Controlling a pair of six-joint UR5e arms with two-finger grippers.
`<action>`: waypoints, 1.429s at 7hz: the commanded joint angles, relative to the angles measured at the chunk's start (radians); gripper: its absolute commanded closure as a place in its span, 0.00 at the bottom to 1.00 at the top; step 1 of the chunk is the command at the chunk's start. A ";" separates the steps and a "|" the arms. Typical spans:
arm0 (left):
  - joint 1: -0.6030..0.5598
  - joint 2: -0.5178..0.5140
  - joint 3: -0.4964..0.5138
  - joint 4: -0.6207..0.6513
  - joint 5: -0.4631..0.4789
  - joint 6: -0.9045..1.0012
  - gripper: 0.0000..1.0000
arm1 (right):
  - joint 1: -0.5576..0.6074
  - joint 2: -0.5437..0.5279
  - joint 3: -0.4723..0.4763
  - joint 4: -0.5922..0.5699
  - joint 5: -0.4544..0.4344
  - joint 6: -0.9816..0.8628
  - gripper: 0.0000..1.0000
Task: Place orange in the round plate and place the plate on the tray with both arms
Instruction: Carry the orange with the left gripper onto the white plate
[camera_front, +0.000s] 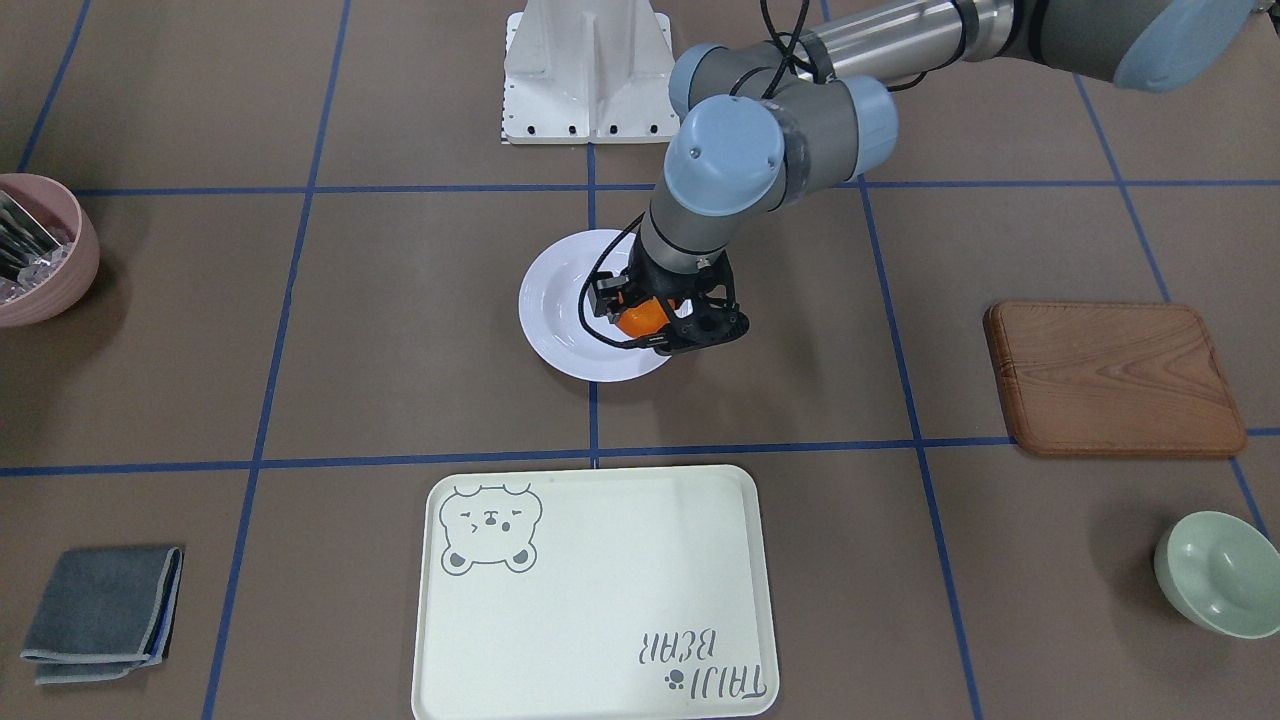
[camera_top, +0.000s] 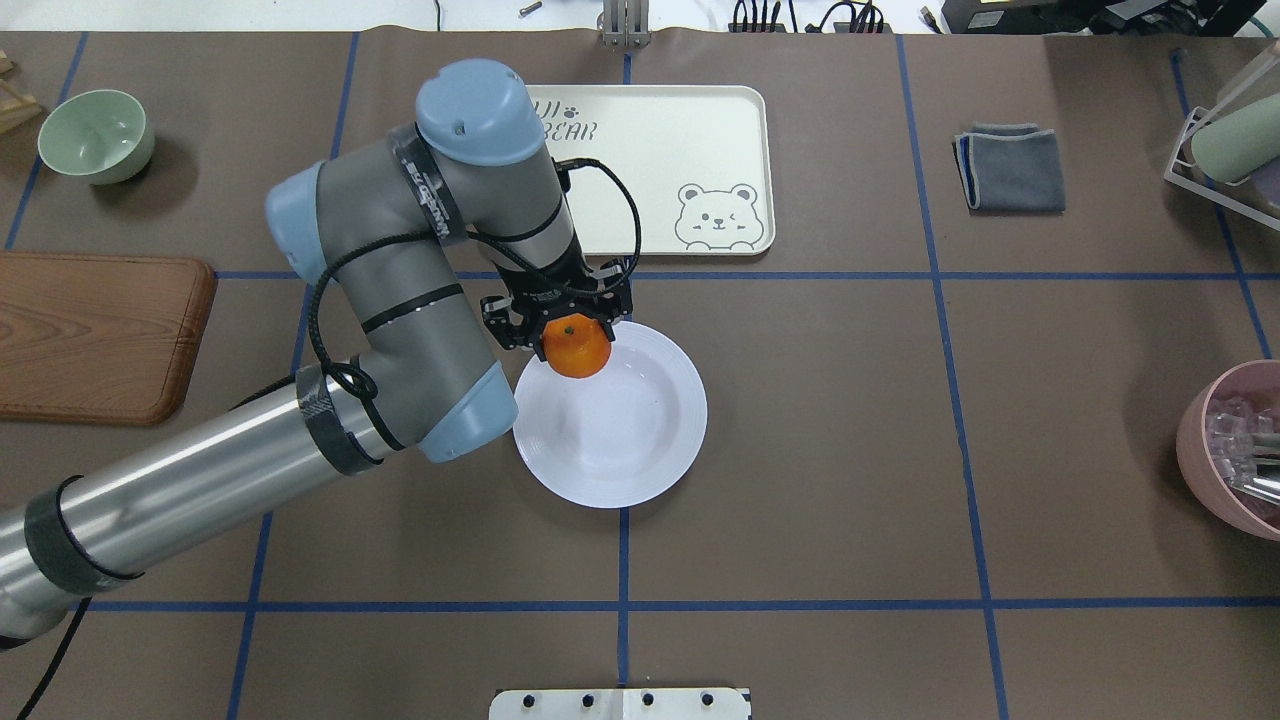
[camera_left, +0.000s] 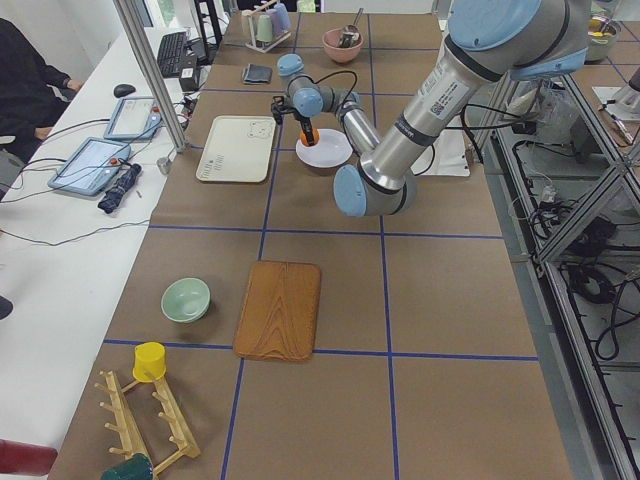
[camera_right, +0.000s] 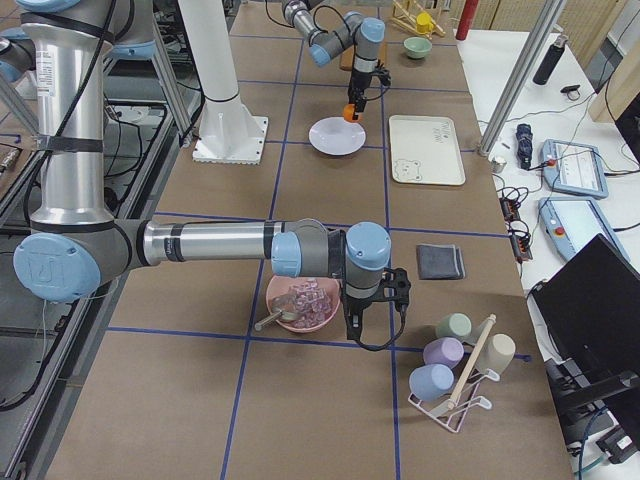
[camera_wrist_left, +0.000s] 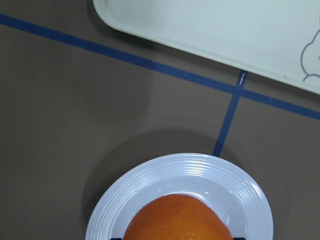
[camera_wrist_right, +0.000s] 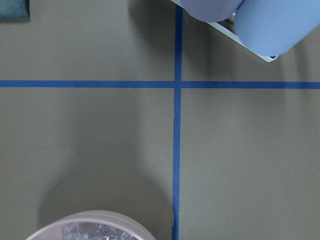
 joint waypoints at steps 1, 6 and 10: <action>0.068 0.000 0.039 -0.049 0.072 -0.025 1.00 | -0.001 0.001 0.002 -0.001 0.000 0.000 0.00; 0.085 0.003 0.050 -0.050 0.073 -0.023 1.00 | -0.001 0.001 0.002 0.000 0.002 0.000 0.00; 0.085 0.008 0.030 -0.090 0.101 -0.026 0.02 | -0.001 0.040 -0.003 -0.009 0.027 0.003 0.00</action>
